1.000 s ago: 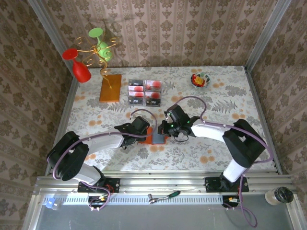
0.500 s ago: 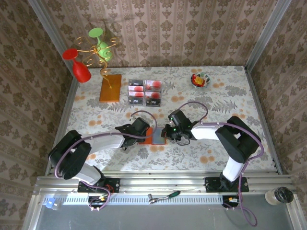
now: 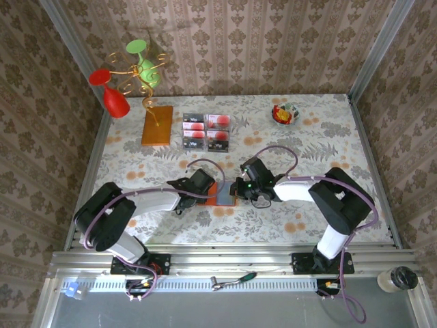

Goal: Put the credit cards into the card holder

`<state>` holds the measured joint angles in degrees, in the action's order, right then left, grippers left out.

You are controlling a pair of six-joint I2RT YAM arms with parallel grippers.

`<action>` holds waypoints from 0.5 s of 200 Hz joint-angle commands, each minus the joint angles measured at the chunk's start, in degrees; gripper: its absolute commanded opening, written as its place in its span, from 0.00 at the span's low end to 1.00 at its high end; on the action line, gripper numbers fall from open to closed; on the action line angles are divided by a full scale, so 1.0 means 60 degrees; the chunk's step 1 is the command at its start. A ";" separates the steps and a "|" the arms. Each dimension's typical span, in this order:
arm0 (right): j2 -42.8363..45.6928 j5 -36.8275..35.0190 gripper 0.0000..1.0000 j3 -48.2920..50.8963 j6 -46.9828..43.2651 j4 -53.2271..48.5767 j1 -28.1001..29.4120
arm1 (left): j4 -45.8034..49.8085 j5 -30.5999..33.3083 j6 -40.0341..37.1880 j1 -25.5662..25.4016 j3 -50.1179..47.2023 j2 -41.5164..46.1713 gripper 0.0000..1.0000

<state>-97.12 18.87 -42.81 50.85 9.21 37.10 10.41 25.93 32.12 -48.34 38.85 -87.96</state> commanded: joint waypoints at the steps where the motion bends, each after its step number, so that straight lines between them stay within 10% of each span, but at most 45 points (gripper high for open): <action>1: 0.0548 0.0027 0.00 -0.0423 -0.0389 -0.0669 -0.0024 | 0.0398 0.0219 0.0101 -0.0054 -0.0174 -0.0157 0.75; 100: 0.1094 -0.0240 0.00 0.0479 -0.0523 -0.0651 -0.0735 | 0.0430 0.0263 0.0146 -0.0129 -0.0191 -0.0120 0.75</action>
<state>-92.73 18.79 -42.68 48.29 5.85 34.26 10.44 26.48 32.56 -48.77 38.85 -88.03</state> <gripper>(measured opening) 0.067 0.754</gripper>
